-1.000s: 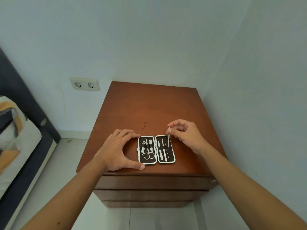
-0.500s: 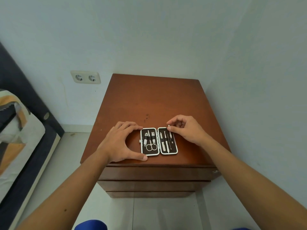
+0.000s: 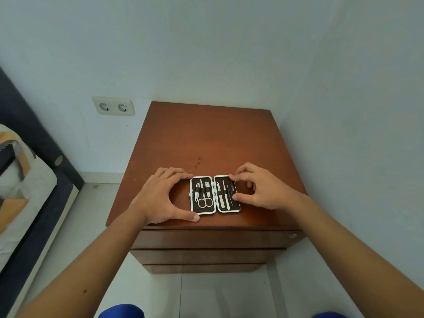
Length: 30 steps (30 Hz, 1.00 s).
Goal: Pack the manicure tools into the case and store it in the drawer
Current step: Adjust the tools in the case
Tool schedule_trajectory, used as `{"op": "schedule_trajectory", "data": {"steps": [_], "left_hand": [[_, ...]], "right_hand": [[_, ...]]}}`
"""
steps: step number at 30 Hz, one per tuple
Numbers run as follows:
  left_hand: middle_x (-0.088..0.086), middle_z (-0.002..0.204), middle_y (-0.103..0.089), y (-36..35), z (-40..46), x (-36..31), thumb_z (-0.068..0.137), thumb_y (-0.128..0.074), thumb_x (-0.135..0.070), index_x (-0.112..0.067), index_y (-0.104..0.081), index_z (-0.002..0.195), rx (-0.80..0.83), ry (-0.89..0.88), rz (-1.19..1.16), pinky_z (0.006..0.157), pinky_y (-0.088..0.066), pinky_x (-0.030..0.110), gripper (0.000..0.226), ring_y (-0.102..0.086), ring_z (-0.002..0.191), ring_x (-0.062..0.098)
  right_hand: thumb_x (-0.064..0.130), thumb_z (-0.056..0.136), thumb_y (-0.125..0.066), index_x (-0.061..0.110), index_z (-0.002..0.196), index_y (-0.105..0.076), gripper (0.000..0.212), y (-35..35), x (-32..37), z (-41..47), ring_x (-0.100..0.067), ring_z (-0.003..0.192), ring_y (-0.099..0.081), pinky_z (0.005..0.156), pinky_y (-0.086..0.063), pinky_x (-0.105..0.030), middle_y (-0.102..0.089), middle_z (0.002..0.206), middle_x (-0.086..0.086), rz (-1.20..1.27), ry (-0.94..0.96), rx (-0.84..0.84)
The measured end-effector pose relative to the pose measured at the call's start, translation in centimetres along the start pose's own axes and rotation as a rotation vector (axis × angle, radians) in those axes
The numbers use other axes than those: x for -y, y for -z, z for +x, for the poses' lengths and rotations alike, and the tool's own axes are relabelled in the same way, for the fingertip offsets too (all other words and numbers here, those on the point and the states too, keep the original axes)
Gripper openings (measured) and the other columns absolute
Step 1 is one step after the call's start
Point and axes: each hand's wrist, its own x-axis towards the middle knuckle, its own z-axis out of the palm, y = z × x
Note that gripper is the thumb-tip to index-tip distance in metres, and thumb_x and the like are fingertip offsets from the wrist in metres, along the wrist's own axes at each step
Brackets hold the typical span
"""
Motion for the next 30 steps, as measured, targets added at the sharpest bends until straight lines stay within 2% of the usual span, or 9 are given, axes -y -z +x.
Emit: {"op": "schedule_trajectory", "data": {"steps": [7,14,18,21,25,27,30], "left_hand": [[-0.029,0.147,-0.039,0.0,0.0,0.0,0.05,-0.075,-0.096,-0.044,-0.046,0.15,0.005,0.003,0.0,0.114,-0.03,0.034,0.116,-0.023,0.131,-0.007],[-0.028,0.149,-0.039,0.0,0.0,0.0,0.05,-0.072,-0.098,-0.044,-0.046,0.15,0.01,0.003,-0.004,0.114,-0.029,0.033,0.117,-0.026,0.134,-0.003],[-0.032,0.144,-0.036,0.0,0.0,0.0,0.051,-0.074,-0.096,-0.043,-0.046,0.15,0.004,-0.009,0.0,0.112,-0.029,0.031,0.116,-0.024,0.132,-0.005],[-0.029,0.147,-0.039,0.0,0.0,0.0,0.051,-0.074,-0.096,-0.043,-0.046,0.15,0.0,-0.009,0.005,0.113,-0.029,0.032,0.116,-0.025,0.132,-0.005],[-0.025,0.15,-0.041,-0.1,0.0,0.2,0.051,-0.074,-0.097,-0.044,-0.046,0.15,-0.002,-0.007,0.006,0.115,-0.03,0.034,0.116,-0.025,0.133,-0.004],[-0.025,0.151,-0.042,-0.1,0.0,0.1,0.051,-0.075,-0.096,-0.044,-0.046,0.15,-0.004,-0.01,0.003,0.115,-0.03,0.034,0.116,-0.025,0.133,-0.004],[-0.024,0.15,-0.042,0.0,0.0,0.0,0.05,-0.076,-0.095,-0.044,-0.047,0.15,-0.01,-0.012,0.005,0.115,-0.031,0.034,0.115,-0.026,0.133,-0.004]], "right_hand": [[0.058,0.084,-0.076,0.037,0.139,-0.063,0.059,-0.5,0.0,-0.8,-0.005,0.099,-0.055,0.086,-0.049,-0.023,-0.045,0.135,0.024,0.073,-0.011,-0.013],[0.071,0.075,-0.068,0.04,0.136,-0.064,0.068,-0.7,0.0,-1.2,-0.006,0.103,-0.057,0.087,-0.051,-0.026,-0.046,0.137,0.026,0.113,-0.013,-0.017],[0.068,0.075,-0.072,0.041,0.142,-0.058,0.073,-0.8,0.1,-1.5,-0.005,0.098,-0.057,0.084,-0.051,-0.024,-0.048,0.134,0.024,0.132,-0.02,-0.048],[0.057,0.08,-0.078,0.039,0.15,-0.05,0.077,-1.2,0.4,-2.0,-0.005,0.1,-0.057,0.083,-0.046,-0.02,-0.053,0.127,0.02,0.184,-0.057,-0.122],[0.052,0.087,-0.076,0.031,0.135,-0.066,0.054,-2.2,0.8,-3.1,-0.009,0.111,-0.051,0.096,-0.041,-0.024,-0.057,0.117,0.014,0.216,-0.174,-0.248],[0.049,0.088,-0.077,0.034,0.126,-0.071,0.042,-2.5,1.4,-3.5,-0.012,0.115,-0.047,0.102,-0.04,-0.029,-0.057,0.116,0.014,0.243,-0.22,-0.215],[0.043,0.08,-0.085,0.045,0.109,-0.07,0.032,-3.1,1.8,-3.3,-0.015,0.116,-0.052,0.103,-0.044,-0.036,-0.064,0.111,0.015,0.366,-0.273,-0.199]]}}
